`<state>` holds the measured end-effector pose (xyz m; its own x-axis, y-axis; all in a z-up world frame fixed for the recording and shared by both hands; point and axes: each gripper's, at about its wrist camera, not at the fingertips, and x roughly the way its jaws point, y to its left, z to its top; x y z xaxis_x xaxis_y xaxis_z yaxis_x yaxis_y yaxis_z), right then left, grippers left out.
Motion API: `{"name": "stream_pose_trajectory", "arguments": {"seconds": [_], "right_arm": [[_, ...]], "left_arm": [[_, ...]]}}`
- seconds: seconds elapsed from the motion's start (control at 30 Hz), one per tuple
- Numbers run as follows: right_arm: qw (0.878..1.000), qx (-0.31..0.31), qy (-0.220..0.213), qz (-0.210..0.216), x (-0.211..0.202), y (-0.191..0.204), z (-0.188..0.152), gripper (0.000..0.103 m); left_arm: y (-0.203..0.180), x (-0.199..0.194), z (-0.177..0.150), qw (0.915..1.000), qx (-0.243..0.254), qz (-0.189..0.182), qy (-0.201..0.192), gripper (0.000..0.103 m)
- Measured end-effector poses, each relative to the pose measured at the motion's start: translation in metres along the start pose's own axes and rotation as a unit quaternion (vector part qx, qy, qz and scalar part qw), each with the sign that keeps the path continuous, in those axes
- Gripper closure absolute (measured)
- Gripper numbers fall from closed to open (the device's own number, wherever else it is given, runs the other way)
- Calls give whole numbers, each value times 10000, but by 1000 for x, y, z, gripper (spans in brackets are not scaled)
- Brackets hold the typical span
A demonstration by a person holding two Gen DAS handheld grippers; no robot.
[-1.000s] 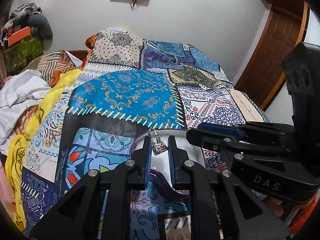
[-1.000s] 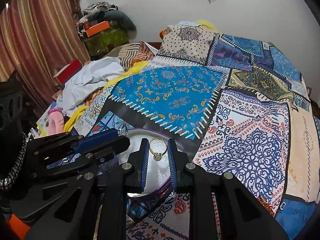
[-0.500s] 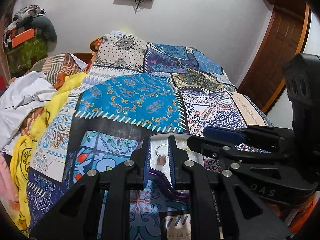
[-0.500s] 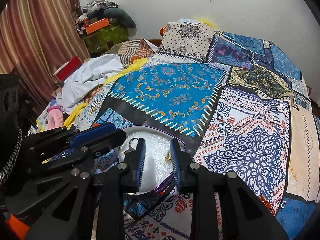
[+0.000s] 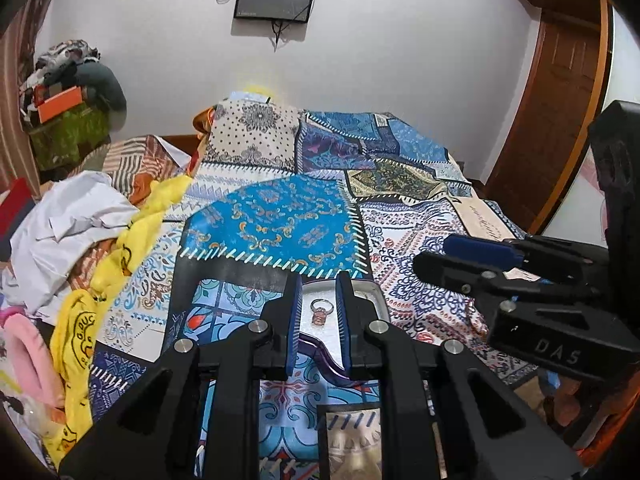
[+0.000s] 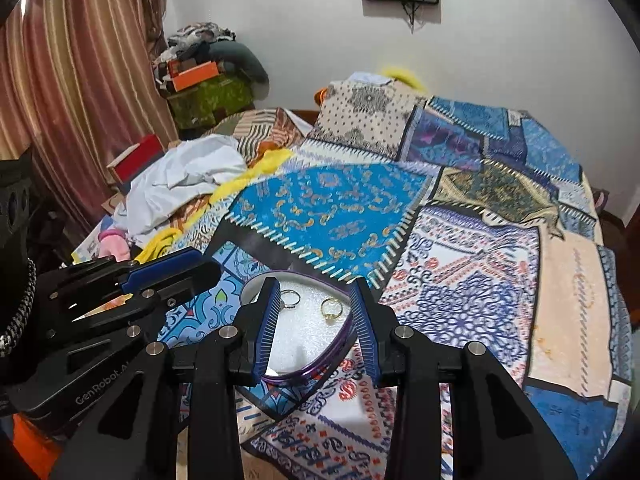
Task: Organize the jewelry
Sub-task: 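Move both open tools back to the jewelry pile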
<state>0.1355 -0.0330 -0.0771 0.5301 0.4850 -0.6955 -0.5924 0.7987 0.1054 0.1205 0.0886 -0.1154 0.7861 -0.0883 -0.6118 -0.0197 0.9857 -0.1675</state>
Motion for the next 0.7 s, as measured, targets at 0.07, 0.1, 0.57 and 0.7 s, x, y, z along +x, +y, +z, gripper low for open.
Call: {"name": "stream_pose_trajectory", "arguments": {"seconds": [0.07,0.1,0.57,0.7], "right_arm": [[10000,8,-87,-40,-9,-1,0,70],[9999,18,-129,-57,-14,-2,0,70],[9970,294,-563,-446,-69,-35,-14,61],[9949,430,-655,-641,-83,-54,-21,60]], "left_arm": [[-5,-6,2,10000,42,16,-47,85],[-8,-9,3,10000,60,18,-70,83],[-52,-35,8,9991,331,-24,-281,55],[-69,-29,8,9988,413,-121,-217,54]]}}
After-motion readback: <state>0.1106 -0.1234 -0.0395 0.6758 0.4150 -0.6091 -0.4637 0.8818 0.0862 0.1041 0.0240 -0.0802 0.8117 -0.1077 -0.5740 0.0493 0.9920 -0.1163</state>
